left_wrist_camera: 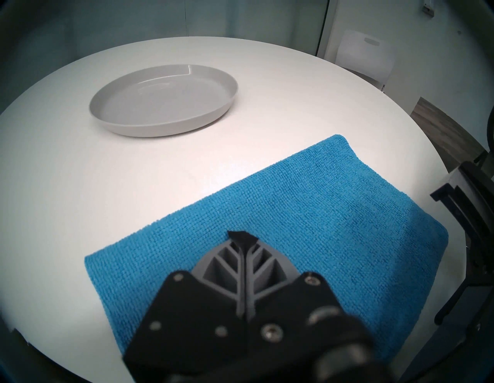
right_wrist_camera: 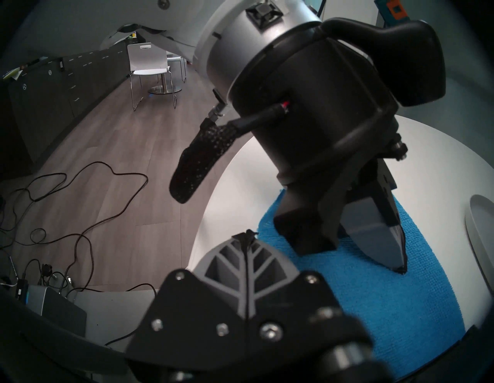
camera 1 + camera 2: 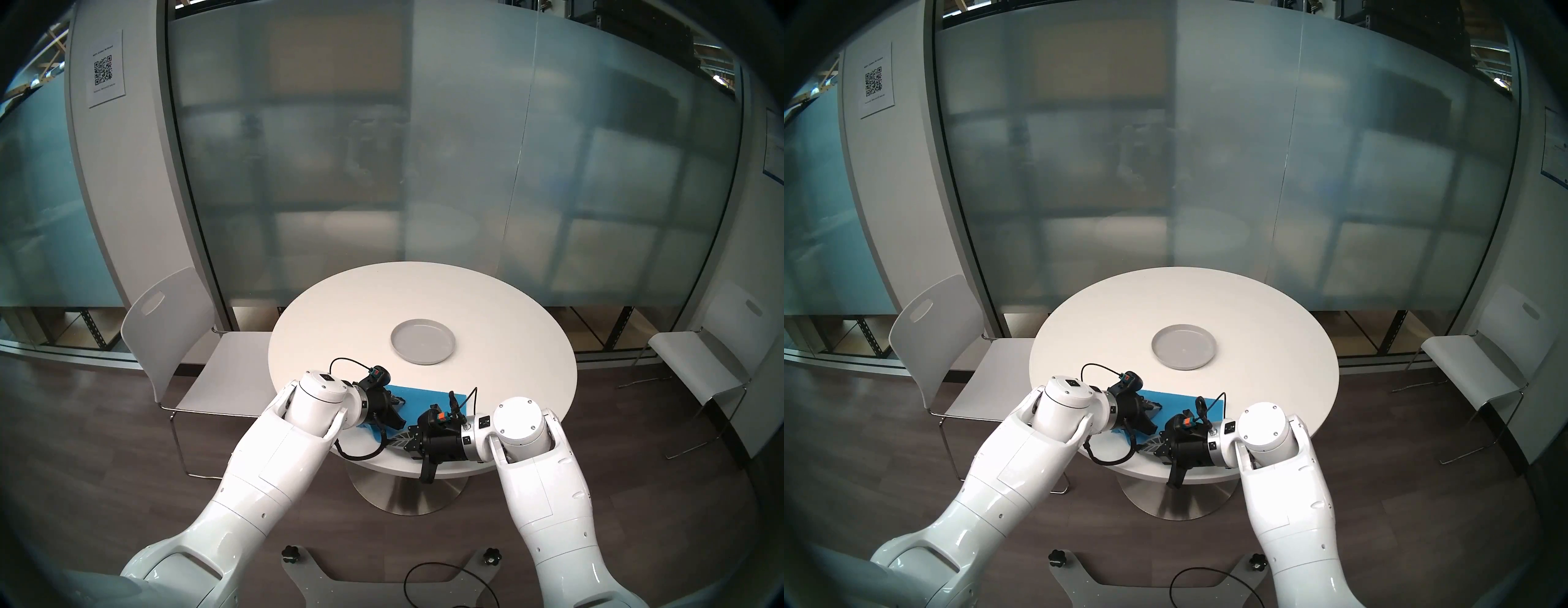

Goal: Fold the napkin in half twice and place it beside the plate

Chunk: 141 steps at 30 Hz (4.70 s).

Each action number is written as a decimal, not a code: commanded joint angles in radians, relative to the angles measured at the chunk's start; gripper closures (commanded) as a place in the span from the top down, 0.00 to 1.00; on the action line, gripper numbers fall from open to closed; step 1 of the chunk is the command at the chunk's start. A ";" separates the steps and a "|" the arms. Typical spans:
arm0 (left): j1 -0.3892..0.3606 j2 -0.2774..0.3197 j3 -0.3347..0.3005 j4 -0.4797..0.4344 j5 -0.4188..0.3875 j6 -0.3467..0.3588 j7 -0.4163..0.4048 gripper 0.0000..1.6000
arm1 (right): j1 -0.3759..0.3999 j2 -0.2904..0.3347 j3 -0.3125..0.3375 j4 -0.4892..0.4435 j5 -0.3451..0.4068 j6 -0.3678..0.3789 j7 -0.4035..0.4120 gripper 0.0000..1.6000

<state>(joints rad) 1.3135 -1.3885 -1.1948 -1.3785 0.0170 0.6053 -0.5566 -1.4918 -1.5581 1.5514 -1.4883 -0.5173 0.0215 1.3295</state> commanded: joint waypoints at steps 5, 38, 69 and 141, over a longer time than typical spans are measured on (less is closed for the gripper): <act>-0.018 0.003 -0.001 0.032 0.001 -0.013 -0.008 0.00 | -0.003 -0.001 0.013 -0.048 0.001 0.013 -0.002 0.00; 0.014 0.025 -0.006 0.001 0.014 -0.028 -0.020 0.00 | -0.040 0.023 0.254 -0.181 0.062 0.025 -0.063 0.00; 0.025 0.021 -0.026 0.000 0.024 -0.047 -0.012 0.00 | -0.093 0.030 0.332 -0.219 0.031 0.049 -0.041 0.57; 0.087 0.034 -0.064 -0.077 0.019 -0.034 -0.036 0.00 | 0.018 0.043 0.255 0.031 -0.061 0.047 -0.121 0.64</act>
<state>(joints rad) 1.4001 -1.3510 -1.2630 -1.4545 0.0374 0.5712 -0.5900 -1.4973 -1.5204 1.8120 -1.4823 -0.5761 0.0793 1.2122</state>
